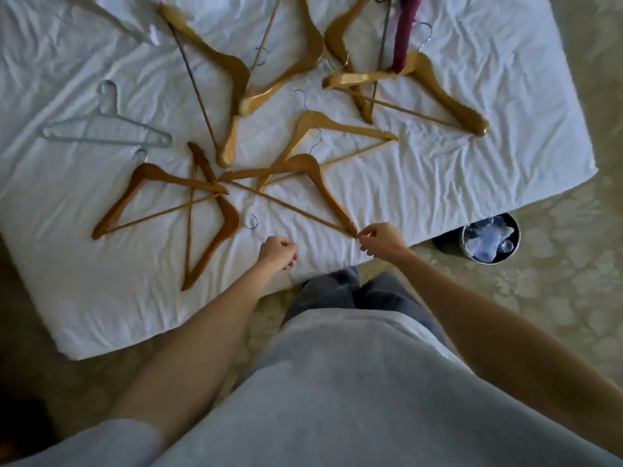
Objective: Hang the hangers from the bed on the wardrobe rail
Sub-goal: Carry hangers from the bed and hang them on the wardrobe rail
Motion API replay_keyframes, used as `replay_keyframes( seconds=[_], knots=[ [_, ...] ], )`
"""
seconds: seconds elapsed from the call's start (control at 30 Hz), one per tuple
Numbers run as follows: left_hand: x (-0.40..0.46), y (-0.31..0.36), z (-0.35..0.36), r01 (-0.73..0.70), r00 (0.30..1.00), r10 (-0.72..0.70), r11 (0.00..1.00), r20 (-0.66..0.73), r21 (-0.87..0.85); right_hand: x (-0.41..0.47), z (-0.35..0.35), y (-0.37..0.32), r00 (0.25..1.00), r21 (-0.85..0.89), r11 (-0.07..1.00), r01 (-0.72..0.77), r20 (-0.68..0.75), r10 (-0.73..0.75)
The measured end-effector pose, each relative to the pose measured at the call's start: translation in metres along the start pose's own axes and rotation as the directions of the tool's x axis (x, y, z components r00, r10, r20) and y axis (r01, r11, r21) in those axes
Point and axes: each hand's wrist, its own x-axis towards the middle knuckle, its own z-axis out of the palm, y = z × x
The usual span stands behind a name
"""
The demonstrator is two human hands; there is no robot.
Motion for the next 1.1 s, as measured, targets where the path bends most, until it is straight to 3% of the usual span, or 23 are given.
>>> replay_keyframes(
  seconds=[0.2,0.37,0.43,0.53,0.73,0.9,1.1],
  knots=[
    [0.043,0.043,0.019,0.116,0.984,-0.142,0.968,-0.104,-0.223,0.079,-0.034,-0.037,0.997,-0.164,0.984,0.074,0.045,-0.068],
    [0.093,0.087,0.05,0.145,0.962,-0.206,0.941,-0.178,-0.306,0.163,-0.067,-0.073,0.982,-0.279,0.951,0.132,-0.096,-0.164],
    [0.115,0.108,0.065,0.16,0.951,-0.232,0.934,-0.203,-0.318,0.198,-0.077,-0.087,0.938,-0.403,0.887,0.225,-0.156,-0.309],
    [0.146,0.133,0.09,0.187,0.927,-0.278,0.924,-0.251,-0.333,0.25,-0.083,-0.1,0.865,-0.554,0.758,0.345,-0.127,-0.486],
    [0.177,0.139,0.103,0.193,0.851,-0.306,0.938,-0.427,-0.286,0.287,-0.065,-0.103,0.849,-0.714,0.619,0.326,-0.066,-0.524],
    [0.155,0.133,0.101,0.182,0.876,-0.318,0.914,-0.363,-0.362,0.264,-0.068,-0.087,0.934,-0.605,0.748,0.273,-0.022,-0.358],
    [0.086,0.14,0.086,0.04,0.873,-0.238,0.904,-0.425,-0.425,0.178,-0.095,-0.061,0.925,-0.285,0.888,0.362,-0.006,-0.379]
  ],
)
